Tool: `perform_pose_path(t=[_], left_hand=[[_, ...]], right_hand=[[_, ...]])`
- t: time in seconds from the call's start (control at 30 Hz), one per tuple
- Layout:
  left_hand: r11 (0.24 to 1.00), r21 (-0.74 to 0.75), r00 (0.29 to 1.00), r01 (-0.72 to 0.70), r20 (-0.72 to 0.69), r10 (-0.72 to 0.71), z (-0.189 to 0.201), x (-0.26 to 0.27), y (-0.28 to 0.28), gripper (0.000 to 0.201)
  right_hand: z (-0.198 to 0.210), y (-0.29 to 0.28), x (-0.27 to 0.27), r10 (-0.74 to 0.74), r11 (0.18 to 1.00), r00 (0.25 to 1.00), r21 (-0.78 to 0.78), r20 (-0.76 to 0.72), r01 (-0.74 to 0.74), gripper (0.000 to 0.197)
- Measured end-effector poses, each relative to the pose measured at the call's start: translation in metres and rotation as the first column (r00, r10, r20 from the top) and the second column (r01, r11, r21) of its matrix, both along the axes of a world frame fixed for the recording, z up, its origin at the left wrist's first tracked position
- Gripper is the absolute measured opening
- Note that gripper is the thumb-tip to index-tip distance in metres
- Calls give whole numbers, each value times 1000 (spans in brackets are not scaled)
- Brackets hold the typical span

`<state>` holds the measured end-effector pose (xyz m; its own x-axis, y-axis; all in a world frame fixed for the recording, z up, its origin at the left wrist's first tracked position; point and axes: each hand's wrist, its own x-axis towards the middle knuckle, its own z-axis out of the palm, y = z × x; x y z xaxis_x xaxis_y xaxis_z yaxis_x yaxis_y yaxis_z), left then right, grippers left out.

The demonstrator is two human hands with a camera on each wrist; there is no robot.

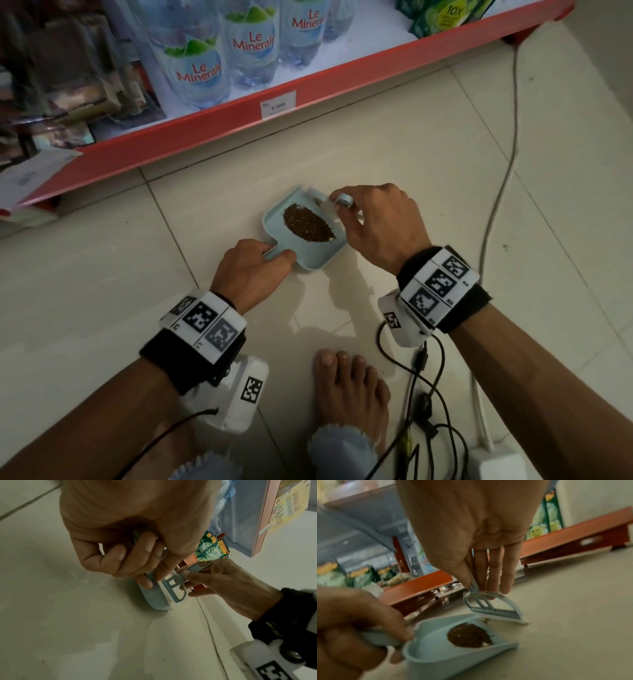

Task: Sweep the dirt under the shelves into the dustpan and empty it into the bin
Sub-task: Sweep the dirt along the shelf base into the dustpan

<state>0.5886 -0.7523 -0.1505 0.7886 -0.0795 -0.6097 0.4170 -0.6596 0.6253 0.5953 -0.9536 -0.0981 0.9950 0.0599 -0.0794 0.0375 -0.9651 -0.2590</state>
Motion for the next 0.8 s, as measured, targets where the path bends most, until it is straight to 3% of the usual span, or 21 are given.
perform_pose_path(t=[0.1,0.2,0.33,0.43,0.5,0.6,0.7,0.8], left_hand=[[1000,-7,1000,-10,-7,10,3,-1,-1,37],[1000,-12,1000,-6,-4,6,4,-2,-2,40],[1000,-11,1000,-1,-23,1,7,-1,-1,36],[1000,-5,1000,5,-29,-6,10,-2,-1,31],[1000,-3,999,7,-33,-7,12,-2,-2,31],[1000,-7,999,8,-38,-9,12,-3,-1,31],[1000,-1,999,13,-40,-13,13,-4,0,35],[1000,9,999,17,-43,-16,14,-4,0,36]], right_hand=[[5,3,-3,-63,985,993,168,97,46,22],[7,2,1,-98,995,973,52,207,90,21],[3,2,2,-18,991,997,-131,70,27,21],[4,6,-2,2,998,1000,57,-11,-1,23],[8,6,-3,-62,986,995,158,74,49,22],[7,3,0,-110,993,980,66,166,100,22],[2,0,2,-75,992,991,-96,115,86,24],[1,2,-1,6,1000,1000,-3,-15,-6,26]])
